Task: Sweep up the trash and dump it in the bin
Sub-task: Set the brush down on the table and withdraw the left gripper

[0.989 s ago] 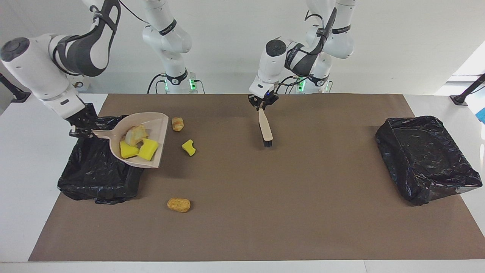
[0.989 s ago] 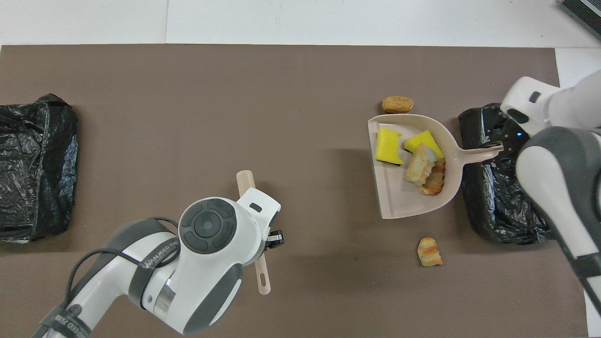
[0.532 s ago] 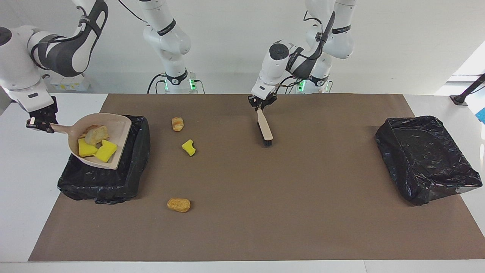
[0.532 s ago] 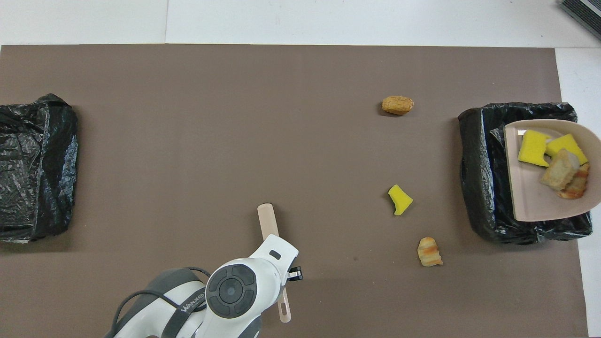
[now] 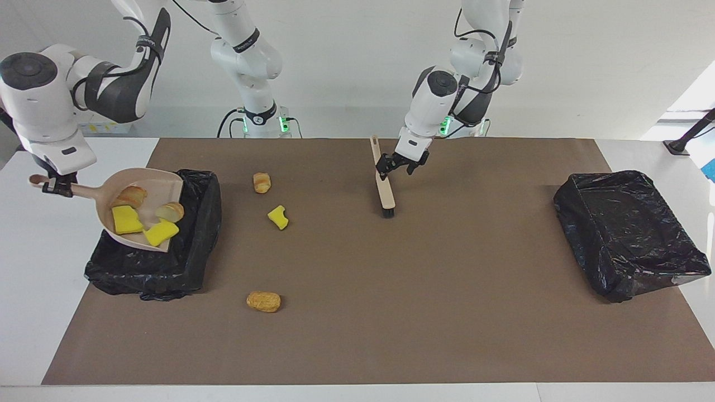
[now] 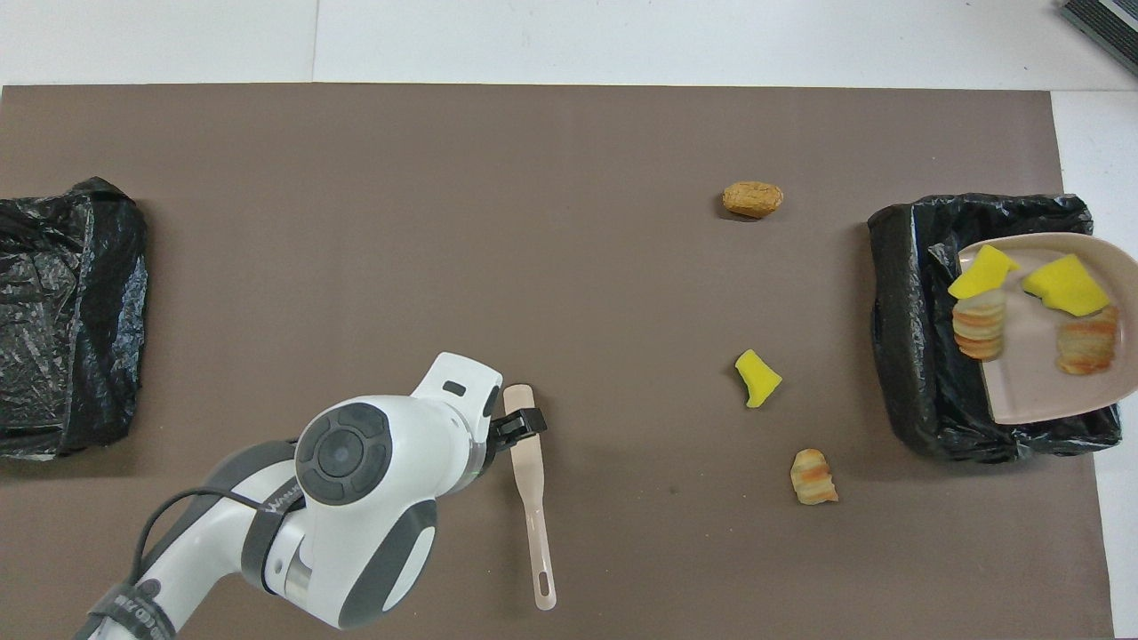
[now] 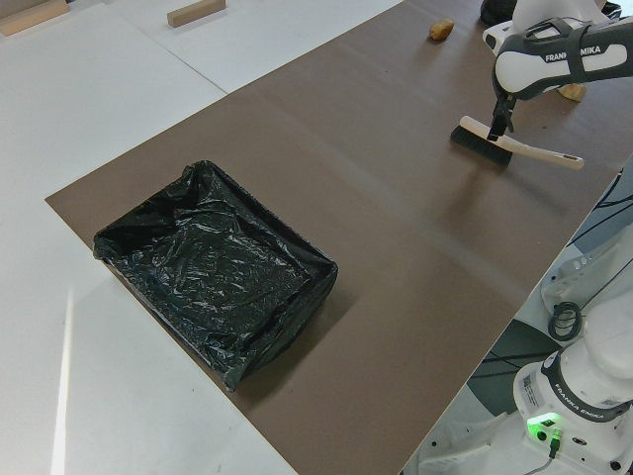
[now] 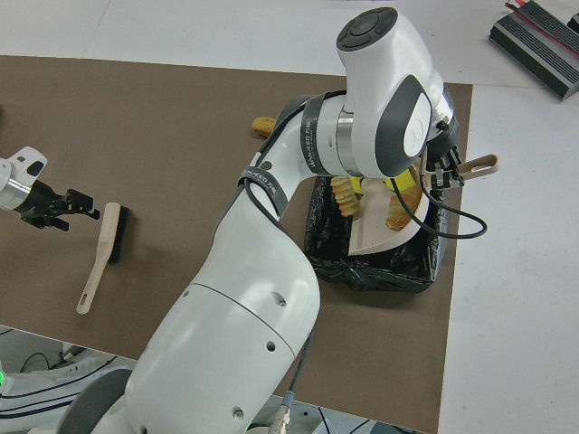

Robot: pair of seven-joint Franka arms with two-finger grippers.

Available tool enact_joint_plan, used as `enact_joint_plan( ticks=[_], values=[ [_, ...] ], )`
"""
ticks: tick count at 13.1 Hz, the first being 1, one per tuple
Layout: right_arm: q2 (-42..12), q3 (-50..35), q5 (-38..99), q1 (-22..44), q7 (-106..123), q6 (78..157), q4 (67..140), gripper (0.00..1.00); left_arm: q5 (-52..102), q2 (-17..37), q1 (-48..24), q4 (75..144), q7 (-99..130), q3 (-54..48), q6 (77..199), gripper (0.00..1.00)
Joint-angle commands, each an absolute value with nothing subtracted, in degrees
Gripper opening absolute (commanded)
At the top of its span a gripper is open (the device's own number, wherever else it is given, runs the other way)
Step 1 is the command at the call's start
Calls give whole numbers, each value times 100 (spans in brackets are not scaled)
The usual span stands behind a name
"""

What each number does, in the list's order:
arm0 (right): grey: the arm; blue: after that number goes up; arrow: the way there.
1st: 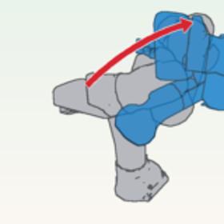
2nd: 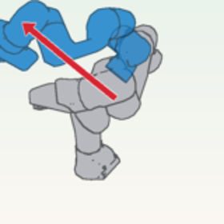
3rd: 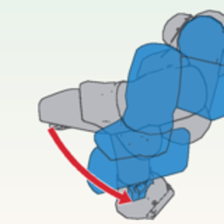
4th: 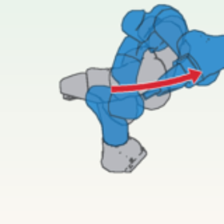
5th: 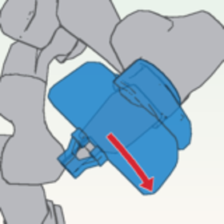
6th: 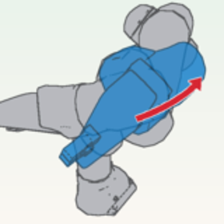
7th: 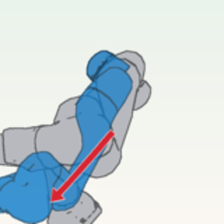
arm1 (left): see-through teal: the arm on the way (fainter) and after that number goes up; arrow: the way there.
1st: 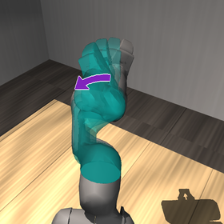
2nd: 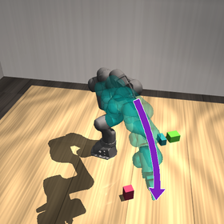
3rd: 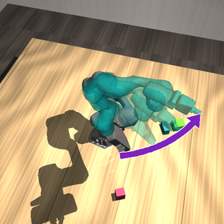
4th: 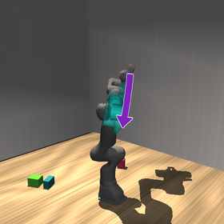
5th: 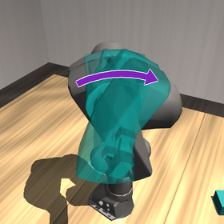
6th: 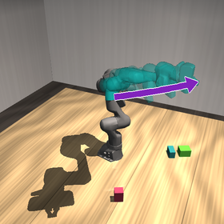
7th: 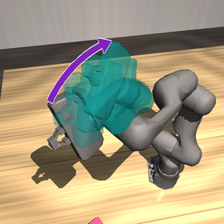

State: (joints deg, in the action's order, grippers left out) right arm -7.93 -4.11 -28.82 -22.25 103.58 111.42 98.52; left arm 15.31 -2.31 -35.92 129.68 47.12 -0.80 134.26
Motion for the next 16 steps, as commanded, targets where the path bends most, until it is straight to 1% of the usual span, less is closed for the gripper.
enact_joint_plan(
  ticks=[1, 2, 4, 7, 10, 12, 14, 16],
  values=[
    [-607, -431, -3295, -2075, 9819, 11083, 10159, 0, 1407, 175, -3104, 12254, 4615, -114, 13403, 100],
    [-537, -431, -3365, -2066, 9609, 11074, 10265, 0, 1128, 324, -2902, 12087, 4484, -114, 13395, 100],
    [-492, -431, -3427, -2031, 9536, 11057, 10345, 0, 669, 631, -2603, 11534, 4062, -114, 13072, 100],
    [-492, -431, -3918, -1785, 8924, 10811, 10327, 0, 659, 975, -1980, 10480, 2580, -123, 11791, 100],
    [-457, -431, -4104, -1556, 8728, 10513, 10327, 0, 659, 731, -1452, 10266, 1586, -114, 11103, 100],
    [-440, -492, -4270, -1538, 8762, 10442, 10318, 0, 659, 511, -1109, 10134, 838, -97, 10602, 100],
    [-396, -501, -4534, -1276, 8771, 10293, 10310, 0, 668, 195, -670, 10108, 162, -97, 10206, 100],
    [-378, -501, -4745, -1038, 8501, 10003, 10283, 0, 650, 36, -475, 9907, -26, -97, 9758, 100]
  ],
)
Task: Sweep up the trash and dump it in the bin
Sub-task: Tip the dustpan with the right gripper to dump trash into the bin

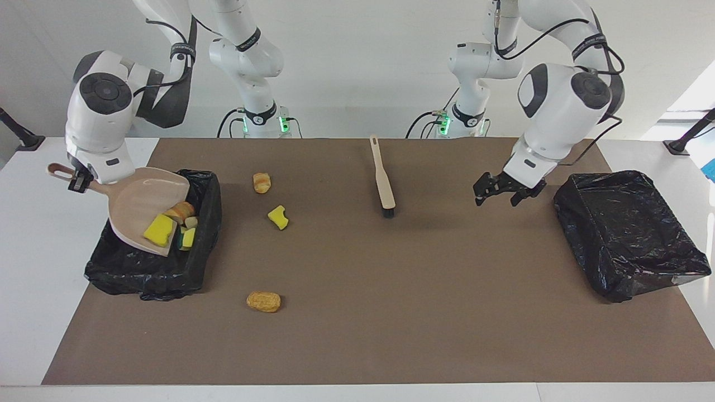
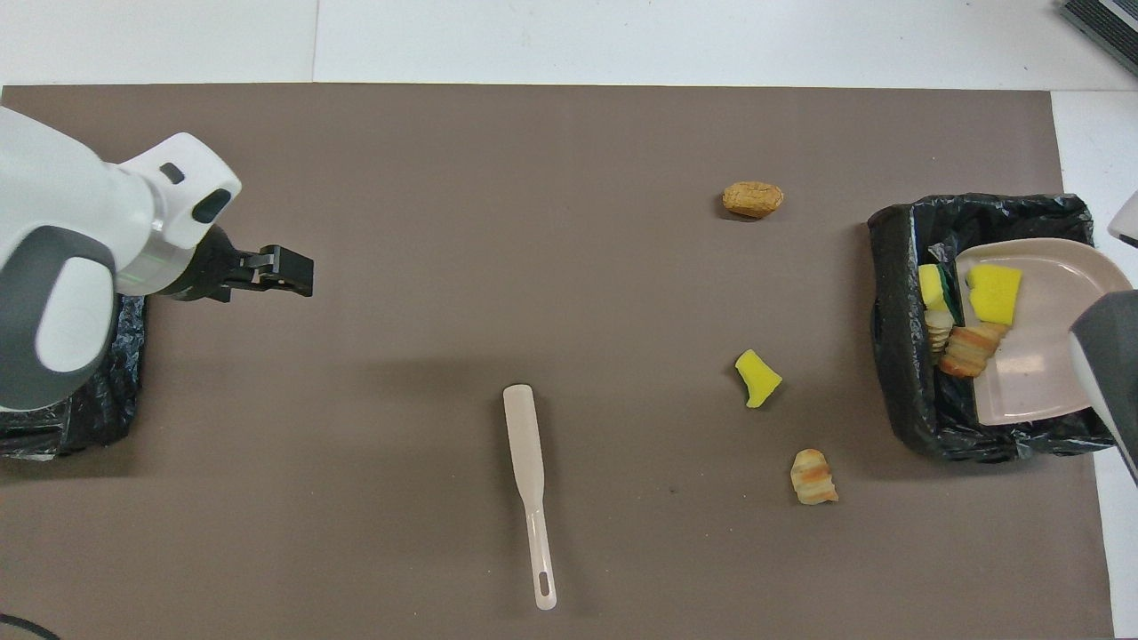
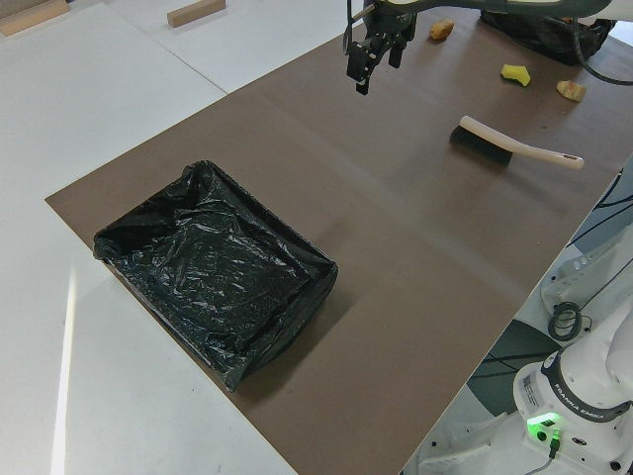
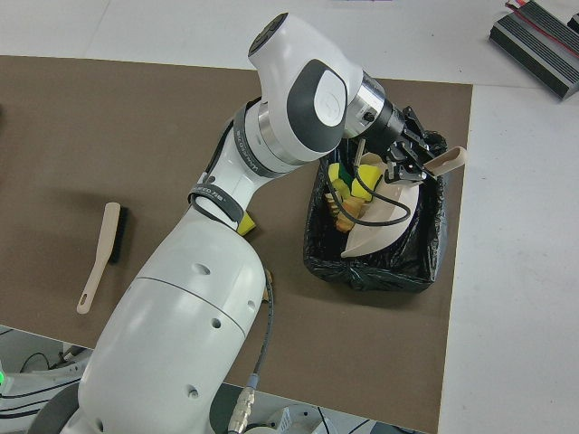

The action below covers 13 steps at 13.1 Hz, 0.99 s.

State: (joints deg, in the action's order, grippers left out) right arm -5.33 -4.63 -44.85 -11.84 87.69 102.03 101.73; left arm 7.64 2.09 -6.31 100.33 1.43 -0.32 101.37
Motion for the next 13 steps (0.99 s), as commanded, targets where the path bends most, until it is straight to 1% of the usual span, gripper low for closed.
enact_joint_plan(
  ticks=[1, 4, 6, 9, 13],
  values=[
    [-361, -501, -4790, -1020, 8499, 9941, 10292, 0, 624, 44, -431, 9749, -26, -105, 9573, 100],
    [-299, -510, -5167, -756, 8499, 9775, 10310, 0, 211, 35, -378, 9677, -412, -97, 9387, 100],
    [-299, -501, -5212, -529, 8490, 9712, 10301, 0, 211, 35, -299, 9563, -334, -97, 9404, 100],
    [-299, -501, -5413, -387, 8499, 9712, 10283, 0, 202, -131, -229, 9527, -395, 26, 9465, 100],
    [-290, -510, -5836, -88, 8569, 9642, 10292, 0, 193, -88, -229, 9378, -395, 62, 9378, 100]
  ],
)
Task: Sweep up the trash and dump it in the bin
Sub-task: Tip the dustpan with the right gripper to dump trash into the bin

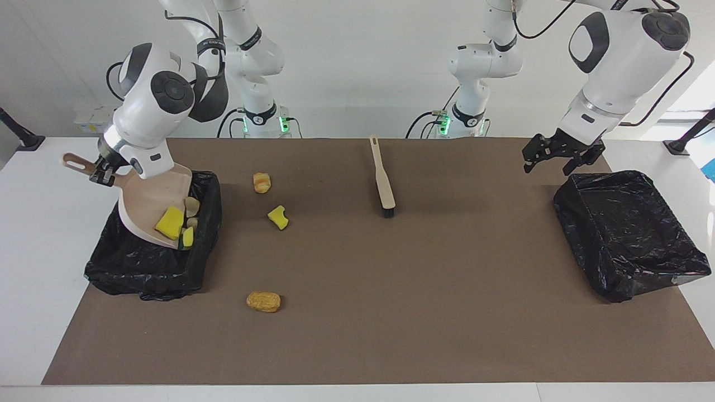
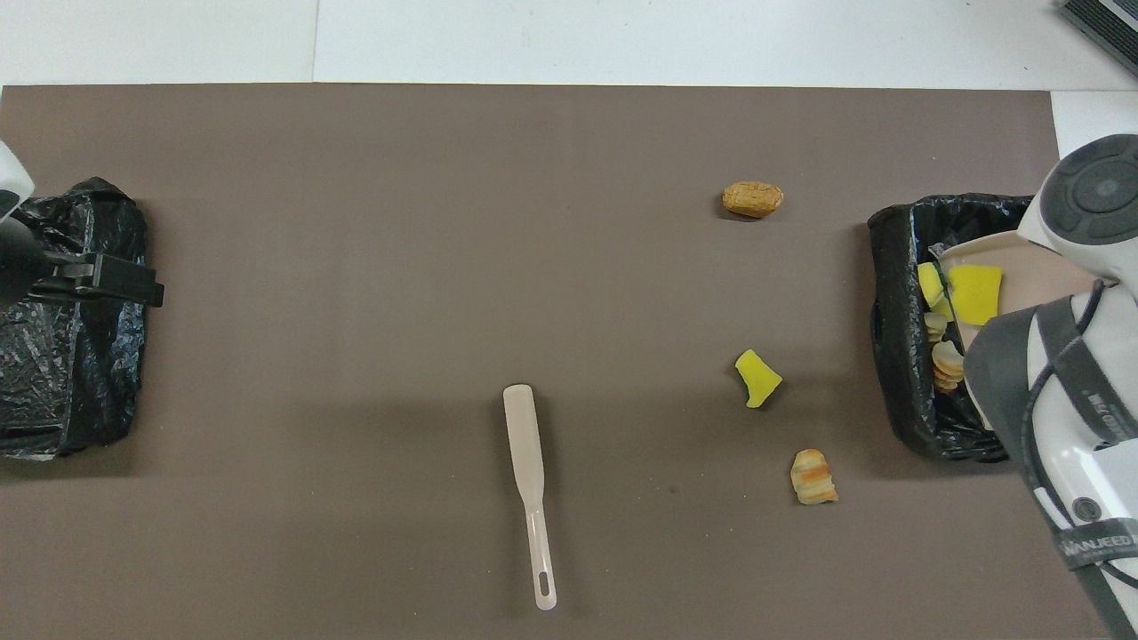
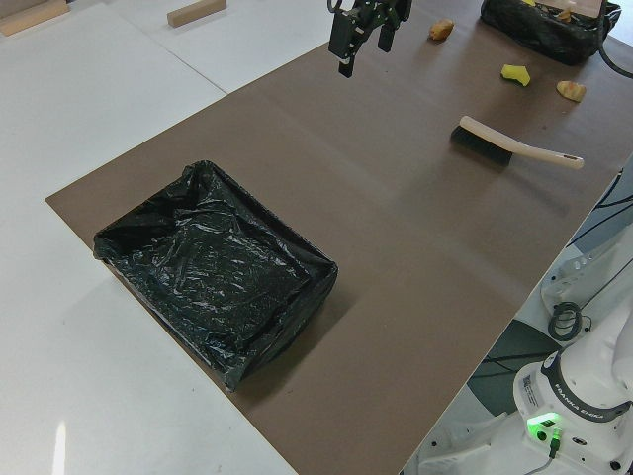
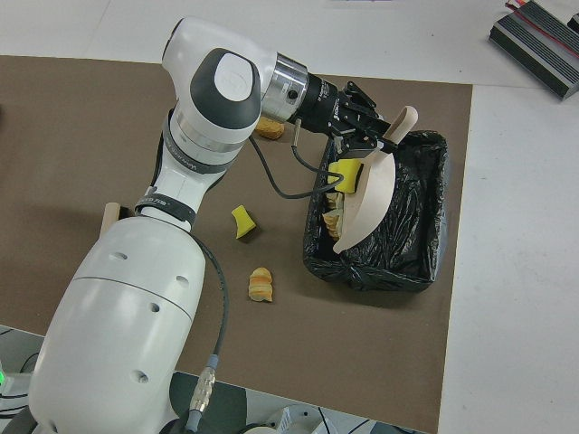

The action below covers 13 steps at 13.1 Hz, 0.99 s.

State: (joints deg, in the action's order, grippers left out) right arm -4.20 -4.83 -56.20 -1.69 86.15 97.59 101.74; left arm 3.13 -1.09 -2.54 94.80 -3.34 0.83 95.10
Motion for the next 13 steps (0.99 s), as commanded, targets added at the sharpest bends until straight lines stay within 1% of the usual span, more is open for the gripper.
enact_joint_plan(
  ticks=[1, 2, 4, 6, 8, 9, 11, 13],
  values=[
    [-273, -510, -5906, -79, 8569, 9389, 10283, 0, 185, -97, -255, 9361, -387, 62, 9343, 100],
    [-255, -510, -6098, -18, 8578, 9300, 10283, 0, 98, -88, -264, 9352, -422, 62, 9282, 100],
    [-246, -510, -6249, 88, 8569, 9212, 10301, 0, -88, -9, -290, 9107, -475, 44, 9238, 100],
    [-264, -501, -6258, 62, 8561, 9159, 10327, 0, -97, -17, -517, 9140, -510, 88, 9246, 100],
    [-264, -510, -6319, 184, 8517, 8826, 10283, 0, -88, -44, -641, 9176, -615, 272, 9237, 100],
    [-264, -510, -6319, 341, 8508, 8720, 10266, 0, -88, -61, -633, 9193, -624, 272, 9237, 100],
    [-220, -510, -6319, 439, 8508, 8378, 10257, 0, -88, -62, -598, 9193, -729, 272, 9229, 100],
    [-150, -501, -6214, 405, 8543, 8314, 10248, 0, -88, -70, -606, 9193, -747, 272, 9132, 100]
  ],
)
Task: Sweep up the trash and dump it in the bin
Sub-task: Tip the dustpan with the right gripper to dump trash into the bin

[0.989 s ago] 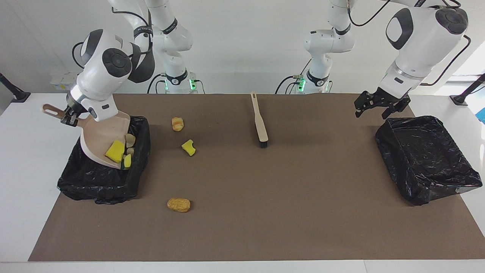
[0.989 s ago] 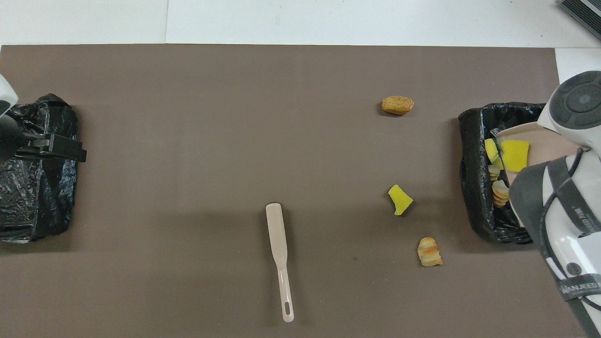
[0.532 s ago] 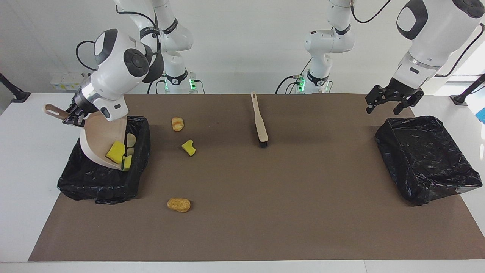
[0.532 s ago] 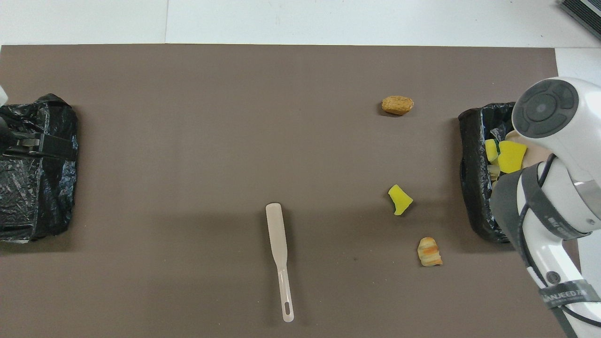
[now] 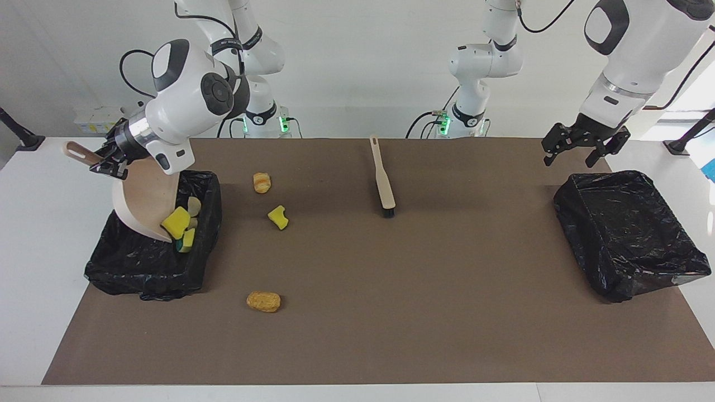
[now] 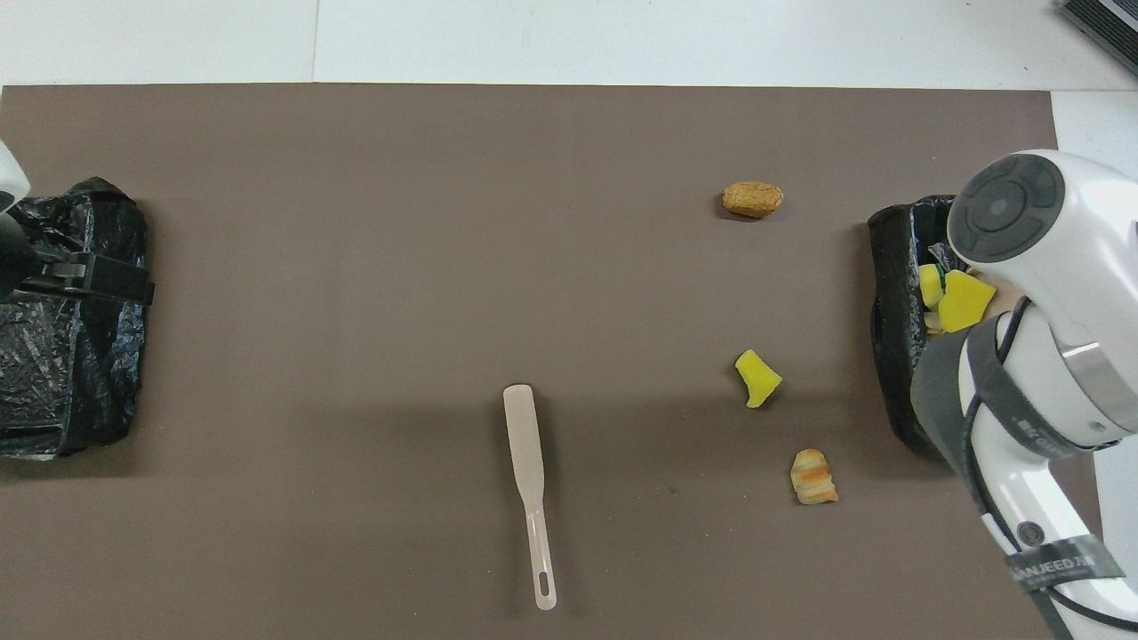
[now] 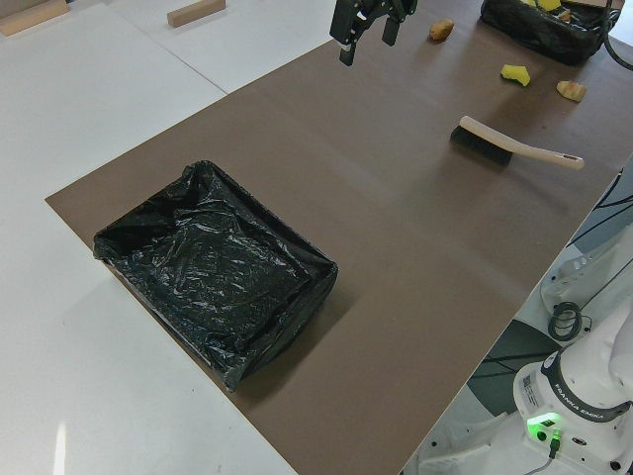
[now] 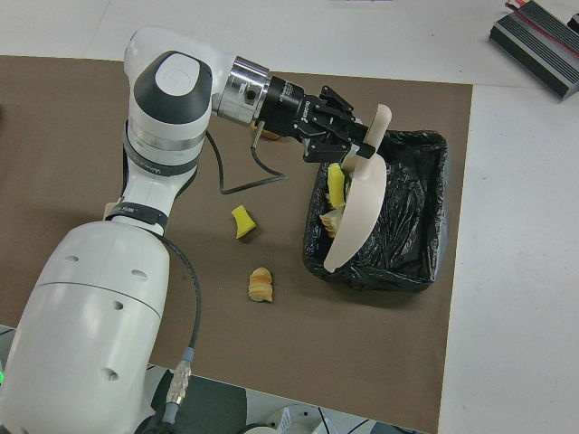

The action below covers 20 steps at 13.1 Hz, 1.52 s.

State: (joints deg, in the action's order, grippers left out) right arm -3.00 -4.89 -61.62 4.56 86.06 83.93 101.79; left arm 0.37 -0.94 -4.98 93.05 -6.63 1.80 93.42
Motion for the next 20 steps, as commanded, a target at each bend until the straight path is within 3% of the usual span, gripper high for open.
enact_joint_plan(
  ticks=[1, 8, 20],
  values=[
    [-123, -484, -6118, 369, 8560, 8323, 10239, 0, -88, -79, -624, 9202, -747, 272, 9132, 100],
    [-167, -431, -5311, -192, 8596, 8411, 9827, 0, -18, -79, -571, 9229, -686, 264, 9246, 100],
    [-202, -413, -5185, -422, 8754, 8728, 9642, 0, -26, -79, -536, 9229, -738, 272, 9246, 100]
  ],
)
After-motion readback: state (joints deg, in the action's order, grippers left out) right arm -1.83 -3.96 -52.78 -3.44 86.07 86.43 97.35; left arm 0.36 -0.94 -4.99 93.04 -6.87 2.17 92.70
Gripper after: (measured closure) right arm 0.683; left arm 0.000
